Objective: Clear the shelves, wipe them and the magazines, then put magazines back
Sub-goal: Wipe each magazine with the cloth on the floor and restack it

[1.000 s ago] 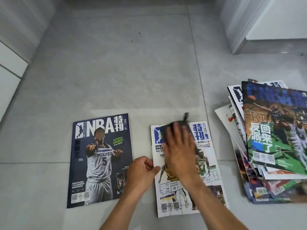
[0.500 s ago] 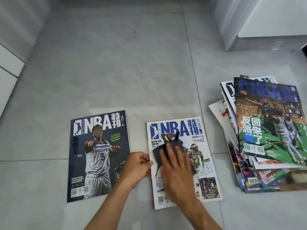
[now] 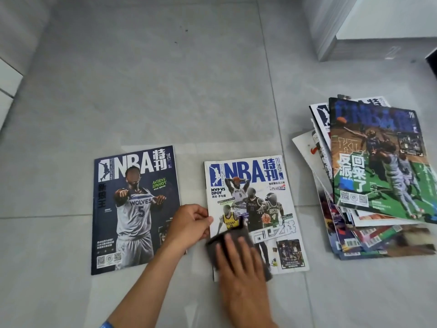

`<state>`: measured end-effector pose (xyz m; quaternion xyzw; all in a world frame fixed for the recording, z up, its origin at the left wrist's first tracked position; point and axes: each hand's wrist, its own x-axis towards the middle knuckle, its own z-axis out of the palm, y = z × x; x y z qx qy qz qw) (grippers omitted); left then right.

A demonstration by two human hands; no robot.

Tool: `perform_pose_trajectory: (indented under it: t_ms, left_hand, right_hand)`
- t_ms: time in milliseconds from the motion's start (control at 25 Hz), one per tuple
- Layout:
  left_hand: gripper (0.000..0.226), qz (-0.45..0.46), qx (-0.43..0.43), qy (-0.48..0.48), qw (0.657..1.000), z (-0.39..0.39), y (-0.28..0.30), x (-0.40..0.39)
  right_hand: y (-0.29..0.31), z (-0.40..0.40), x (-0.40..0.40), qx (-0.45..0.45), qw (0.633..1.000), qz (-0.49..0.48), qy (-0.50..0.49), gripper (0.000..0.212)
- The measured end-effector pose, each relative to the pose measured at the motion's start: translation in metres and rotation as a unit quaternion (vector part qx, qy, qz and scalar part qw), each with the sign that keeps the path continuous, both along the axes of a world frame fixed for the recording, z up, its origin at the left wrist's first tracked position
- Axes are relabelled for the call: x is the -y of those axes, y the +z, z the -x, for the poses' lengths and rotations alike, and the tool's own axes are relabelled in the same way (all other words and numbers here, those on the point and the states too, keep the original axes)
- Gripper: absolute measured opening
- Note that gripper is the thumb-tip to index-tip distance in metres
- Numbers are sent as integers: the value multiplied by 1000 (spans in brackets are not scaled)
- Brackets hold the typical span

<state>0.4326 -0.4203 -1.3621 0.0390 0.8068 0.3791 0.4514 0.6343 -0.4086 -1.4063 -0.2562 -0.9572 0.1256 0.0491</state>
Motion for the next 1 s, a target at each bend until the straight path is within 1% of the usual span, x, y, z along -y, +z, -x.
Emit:
perform_pose_trajectory:
  t_ms: [80,120,160,200,240,320,400,480,560,640,720,760,840,880,920,1000]
  left_hand:
    - [15,-5,1,-6,1000,0,-1,0]
    - [16,-8,-5,-20,1000,1,-1,1]
    - [16,-11,-12,-34,999,2,-2,2]
    - [16,-15,-17,-47,999,4,-2,2]
    - [16,-17,-18,-59,998,5,-2,3]
    - [15,-15,-12,-72,997,6,-1,2]
    - [12,-12,-4,-67,998,7,2,0]
    - [12,-13,7,-58,998,8,2,-2]
    - [14,-15,24,-56,998,10,2,-1]
    - [18,-22,50,-54,997,16,1,-1]
    - [17,-26,61,-64,996,20,-1,-1]
    - [15,-24,59,-71,995,20,-1,-1]
    - [12,-22,51,-72,996,18,-2,0]
    - [11,-19,46,-71,996,17,-2,1]
    - [10,-16,41,-71,997,16,-1,1]
    - [8,-9,36,-66,997,15,-1,1]
  right_hand:
    - [3,-2,-7,-3,993,10,114,55]
    - [6,-4,-24,3,988,4,153,55]
    - [8,-3,-43,12,985,-8,173,54]
    - [8,3,-63,19,986,-10,165,53]
    - [9,16,-81,24,991,-8,133,52]
    - [10,67,-111,7,998,9,65,51]
    - [13,127,-132,5,998,20,58,52]
    - [14,154,-149,1,997,20,70,53]
    - [10,124,-138,-7,995,17,100,52]
    - [4,55,-104,4,989,5,151,52]
    - [4,-10,-78,-7,971,-5,237,51]
    - [5,-28,-77,-13,961,-16,277,49]
    - [6,-23,-103,16,940,-28,339,48]
    - [5,-5,-123,26,937,-28,347,50]
    - [3,19,-147,19,949,-17,315,52]
    - [5,74,-199,10,983,20,182,51]
